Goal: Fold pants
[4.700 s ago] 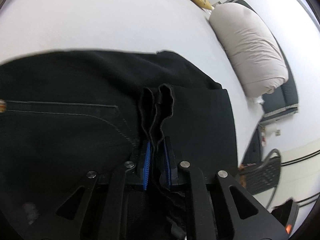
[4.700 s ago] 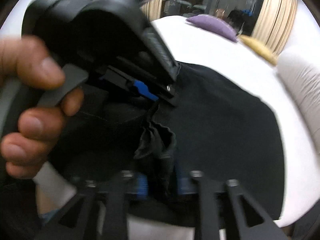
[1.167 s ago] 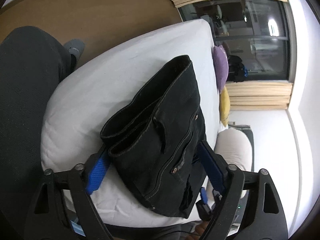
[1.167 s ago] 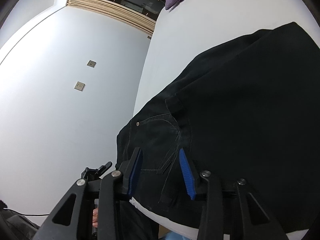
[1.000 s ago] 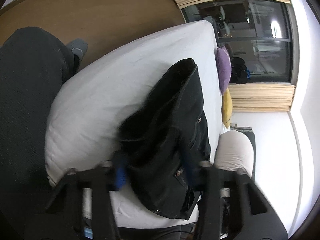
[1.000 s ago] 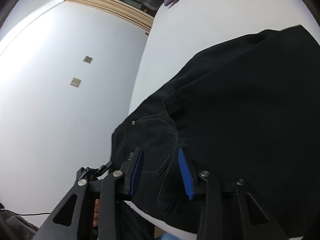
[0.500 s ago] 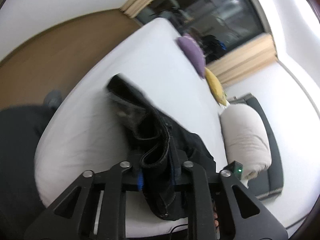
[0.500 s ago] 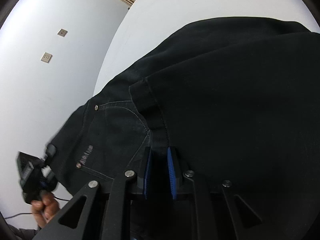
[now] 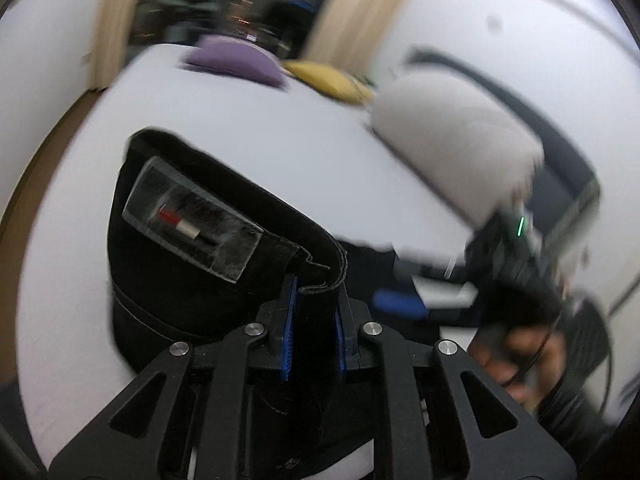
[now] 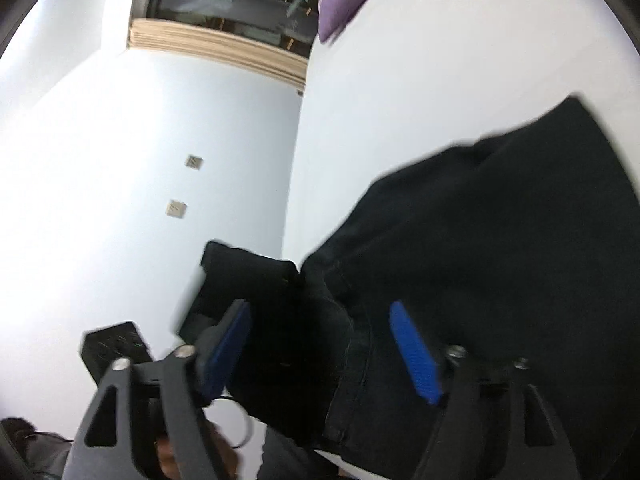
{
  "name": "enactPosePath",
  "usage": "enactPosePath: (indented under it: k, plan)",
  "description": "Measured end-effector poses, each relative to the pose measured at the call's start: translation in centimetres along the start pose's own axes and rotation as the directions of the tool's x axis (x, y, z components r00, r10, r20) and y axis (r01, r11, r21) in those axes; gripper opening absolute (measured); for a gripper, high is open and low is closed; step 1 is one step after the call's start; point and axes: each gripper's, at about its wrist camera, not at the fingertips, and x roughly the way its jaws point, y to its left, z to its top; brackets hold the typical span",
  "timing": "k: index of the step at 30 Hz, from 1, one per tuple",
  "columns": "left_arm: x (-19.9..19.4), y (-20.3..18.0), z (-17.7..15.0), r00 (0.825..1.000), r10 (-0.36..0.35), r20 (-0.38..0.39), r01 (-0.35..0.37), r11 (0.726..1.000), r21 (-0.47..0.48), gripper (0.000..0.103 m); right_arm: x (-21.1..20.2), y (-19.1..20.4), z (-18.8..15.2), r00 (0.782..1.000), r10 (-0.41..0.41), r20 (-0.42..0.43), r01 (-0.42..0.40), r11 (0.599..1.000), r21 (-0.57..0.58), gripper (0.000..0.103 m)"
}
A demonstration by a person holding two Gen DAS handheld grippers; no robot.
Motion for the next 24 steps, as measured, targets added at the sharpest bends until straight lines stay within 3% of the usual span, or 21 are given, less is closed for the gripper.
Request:
enactPosePath:
  k: [2, 5, 11, 14, 19, 22, 23, 24]
  plan:
    - [3.0, -3.0, -1.8, 0.998, 0.043, -0.052, -0.035, 0.99, 0.14, 0.014, -0.9, -0.5, 0.2, 1.0, 0.015, -0.002, -0.015, 1.0, 0.004, 0.086]
    - [5.4, -4.6, -4.2, 0.989, 0.085, -0.118, -0.06, 0.977, 0.207, 0.014, -0.8, -1.1, 0.1, 1.0, 0.01, -0.028, -0.01, 1.0, 0.005, 0.087]
    - [4.8, -6.7, -7.3, 0.982, 0.165, -0.093, -0.118, 0.919, 0.376, 0.014, 1.9, -2.5, 0.4, 0.991, 0.002, -0.133, -0.003, 1.0, -0.001, 0.087]
    - [5.2, -7.7, -7.8, 0.982, 0.168, -0.085, -0.119, 0.903, 0.414, 0.014, 3.7, -1.3, 0.8, 0.982, 0.023, -0.189, -0.034, 0.998, -0.051, 0.087]
    - [5.1, -9.7, -8.7, 0.985, 0.164, -0.055, -0.119, 0.871, 0.477, 0.012, 6.4, -1.0, 1.5, 0.966, -0.026, -0.257, 0.005, 0.996, -0.084, 0.086]
    - [5.3, -10.6, -9.2, 0.986, 0.159, -0.056, -0.109, 0.856, 0.506, 0.009, 7.4, -0.5, 1.6, 0.963, -0.037, -0.268, 0.007, 0.993, -0.114, 0.072]
    - [5.2, -10.9, -9.5, 0.986, 0.152, -0.062, -0.1, 0.855, 0.508, 0.007, 7.6, -0.5, 1.7, 0.962, -0.035, -0.269, 0.004, 0.993, -0.117, 0.063]
    - [5.3, -11.1, -9.7, 0.987, 0.144, -0.076, -0.086, 0.856, 0.509, 0.005, 7.9, -0.4, 1.7, 0.962, -0.047, -0.27, 0.012, 0.992, -0.127, 0.044]
